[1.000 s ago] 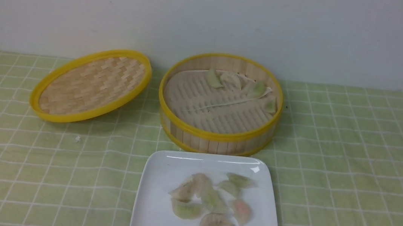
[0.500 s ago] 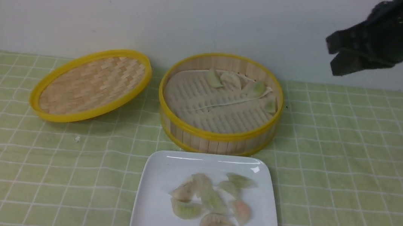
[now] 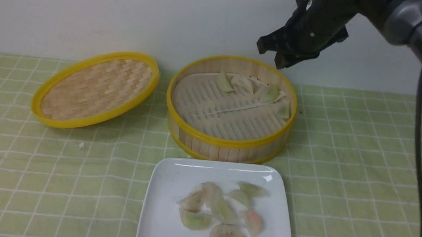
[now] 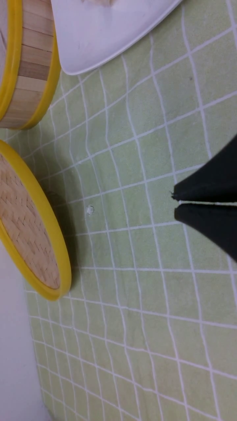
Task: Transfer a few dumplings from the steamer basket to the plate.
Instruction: Use the right arm to grab a dumpling from inside the steamer
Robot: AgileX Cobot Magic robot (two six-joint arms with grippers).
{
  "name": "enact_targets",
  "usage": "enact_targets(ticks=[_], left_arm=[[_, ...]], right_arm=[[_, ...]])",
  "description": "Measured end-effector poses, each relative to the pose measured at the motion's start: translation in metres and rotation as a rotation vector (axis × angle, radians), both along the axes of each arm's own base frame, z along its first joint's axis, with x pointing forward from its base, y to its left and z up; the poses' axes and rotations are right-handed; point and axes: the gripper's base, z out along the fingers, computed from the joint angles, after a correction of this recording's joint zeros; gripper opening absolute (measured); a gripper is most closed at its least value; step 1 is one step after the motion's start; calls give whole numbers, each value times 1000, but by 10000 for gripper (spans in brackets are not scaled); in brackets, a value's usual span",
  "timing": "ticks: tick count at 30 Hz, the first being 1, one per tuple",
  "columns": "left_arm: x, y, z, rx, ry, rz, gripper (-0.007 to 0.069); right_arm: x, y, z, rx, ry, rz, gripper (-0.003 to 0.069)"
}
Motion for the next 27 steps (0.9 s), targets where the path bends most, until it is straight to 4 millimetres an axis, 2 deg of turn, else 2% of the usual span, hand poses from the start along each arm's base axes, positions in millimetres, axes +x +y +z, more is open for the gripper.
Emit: enact_targets(ticks=[7,11,18,27], left_arm=[[0,0,0,0,0,0,-6],[0,0,0,0,0,0,-6],[0,0,0,0,0,0,-6],[0,0,0,0,0,0,-6]], right_arm=[[18,6,-48,-42,35,34,361],[25,9,-69,-45,29,42,435],[37,11,-92,-67,-32,47,459],[49,11,-108,-102,-127,55,459]])
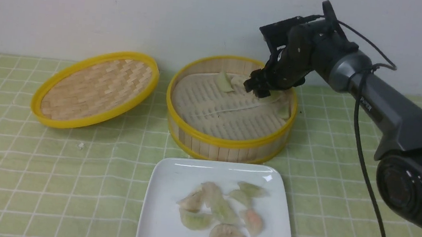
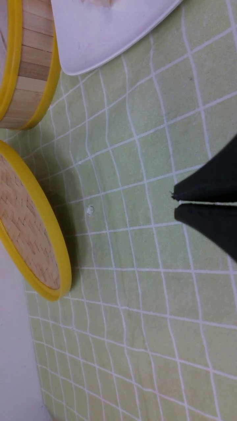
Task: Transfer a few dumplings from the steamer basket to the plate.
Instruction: Use the right arm to grab a dumpling from inside the steamer
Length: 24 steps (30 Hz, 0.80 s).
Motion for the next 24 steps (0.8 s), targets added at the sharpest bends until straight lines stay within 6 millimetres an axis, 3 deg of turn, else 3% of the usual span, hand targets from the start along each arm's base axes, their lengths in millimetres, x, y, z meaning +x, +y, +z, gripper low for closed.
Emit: enact_targets(ticks=[4,10,13,15,22,24], left_arm=[[0,0,0,0,0,0,-6],[0,0,0,0,0,0,-6],[0,0,0,0,0,0,-6],[0,0,0,0,0,0,-6],[0,0,0,0,0,0,-6],[0,0,0,0,0,0,-6]], right_arm=[[2,2,-10,-8,-8,5,459],[3,2,-10,-5,-15,4,431],[3,1,-9,-15,-16,4,272],[1,0,-3,-18,-13,2,162],[-12,-2,43,21,10,-4,155],[-22,-2,70,56,20,12,155]])
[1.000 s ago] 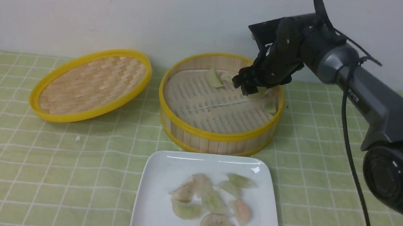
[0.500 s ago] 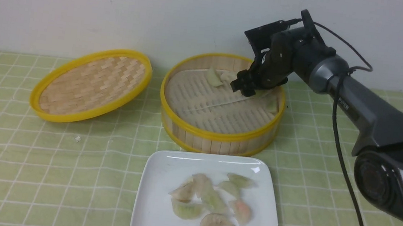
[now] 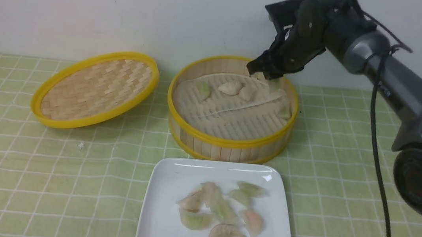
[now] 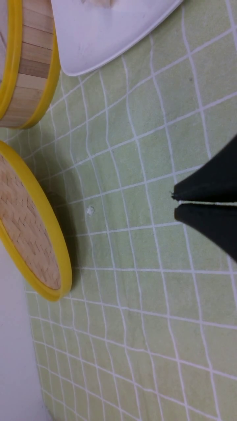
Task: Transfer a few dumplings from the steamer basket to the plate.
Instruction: Use the right arm to grab a dumpling from inside the steamer, then use the right arm to put the dumpling into the plate
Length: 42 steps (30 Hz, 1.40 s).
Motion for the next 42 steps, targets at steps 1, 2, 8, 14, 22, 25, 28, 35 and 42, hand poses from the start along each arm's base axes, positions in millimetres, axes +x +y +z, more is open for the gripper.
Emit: enact_targets(ticks=[1,2,8,14,22,25,28,35,42], left_arm=[[0,0,0,0,0,0,-6],[0,0,0,0,0,0,-6],[0,0,0,0,0,0,-6],[0,0,0,0,0,0,-6],[0,0,0,0,0,0,-6],[0,0,0,0,0,0,-6],[0,0,0,0,0,0,-6],[0,0,0,0,0,0,-6],[0,0,0,0,0,0,-6]], right_arm=[[-3,0,5,4,7,8,155],[-7,0,12,16,28,17,155],[-28,4,41,95,99,94,155],[-54,4,69,189,136,121,155],[-132,16,51,152,355,234,155],[-152,26,19,124,471,266,155],[-174,38,-9,82,566,321,155],[-208,74,-27,52,590,422,155],[-220,94,-31,47,557,485,256]])
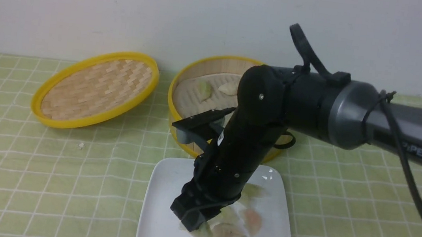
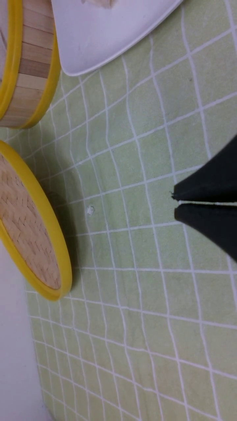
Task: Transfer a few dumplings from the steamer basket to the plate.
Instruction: Use the right arm to put the dumpling into the plate, then use the right arm to grab a dumpling from inside the steamer
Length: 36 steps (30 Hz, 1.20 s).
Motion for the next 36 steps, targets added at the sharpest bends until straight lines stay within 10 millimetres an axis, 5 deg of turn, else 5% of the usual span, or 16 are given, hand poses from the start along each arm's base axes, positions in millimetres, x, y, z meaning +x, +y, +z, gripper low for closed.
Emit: enact_targets(ticks=[4,11,15,18,27,36], left_arm=[[0,0,0,0,0,0,-6],[0,0,0,0,0,0,-6],[0,0,0,0,0,0,-6],[0,0,0,0,0,0,-6],[0,0,0,0,0,0,-6],[0,0,0,0,0,0,-6]], right_arm=[[2,1,-3,-4,-6,2,431],[31,-2,24,-13,-190,-23,527],[86,-29,65,-4,-447,-228,533],[123,-51,75,-3,-524,-330,533],[208,-82,26,-22,-551,-455,535],[232,-75,-10,-44,-607,-344,535]])
